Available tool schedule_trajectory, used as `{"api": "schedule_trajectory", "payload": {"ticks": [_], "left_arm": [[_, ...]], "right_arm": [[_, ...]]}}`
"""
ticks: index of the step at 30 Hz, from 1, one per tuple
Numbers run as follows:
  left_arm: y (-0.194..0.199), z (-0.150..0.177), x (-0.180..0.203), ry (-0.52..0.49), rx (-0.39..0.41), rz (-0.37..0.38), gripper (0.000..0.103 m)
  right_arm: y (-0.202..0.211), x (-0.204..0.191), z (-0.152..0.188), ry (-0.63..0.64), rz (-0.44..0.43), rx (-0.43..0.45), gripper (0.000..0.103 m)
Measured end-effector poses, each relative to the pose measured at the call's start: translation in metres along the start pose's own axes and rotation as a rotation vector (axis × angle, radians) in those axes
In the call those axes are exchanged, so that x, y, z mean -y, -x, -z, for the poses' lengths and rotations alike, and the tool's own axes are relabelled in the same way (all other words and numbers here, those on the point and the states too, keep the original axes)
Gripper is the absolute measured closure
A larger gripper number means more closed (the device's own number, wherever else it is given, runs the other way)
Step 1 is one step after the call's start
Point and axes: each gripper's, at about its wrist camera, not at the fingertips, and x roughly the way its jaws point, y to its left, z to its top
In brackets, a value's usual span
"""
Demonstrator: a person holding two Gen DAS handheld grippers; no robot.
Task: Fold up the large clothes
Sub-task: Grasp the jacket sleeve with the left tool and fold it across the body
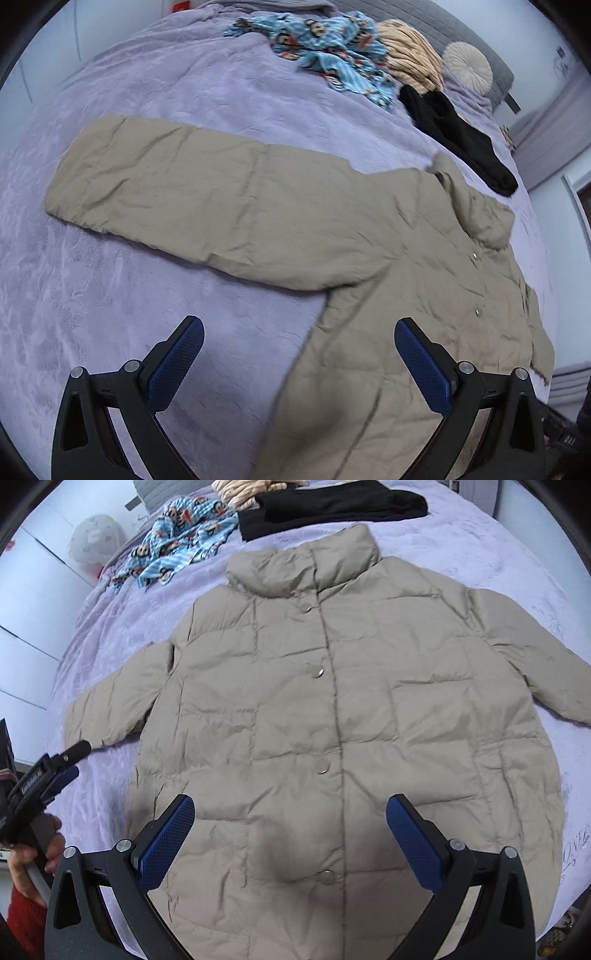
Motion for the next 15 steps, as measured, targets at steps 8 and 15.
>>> {"api": "schedule_trajectory", "payload": {"ticks": [8,15], "left_arm": [[-0.061,-0.038,-0.114,0.29,0.033,0.091,0.0],[-0.086,-0.09,-0.142,0.333,0.13,0.065,0.001]], "right_arm": [[-0.056,-0.047,0.007,0.017,-0.068,-0.039,0.0],[-0.077,-0.065,-0.005,0.02,-0.099,0.013,0.0]]}}
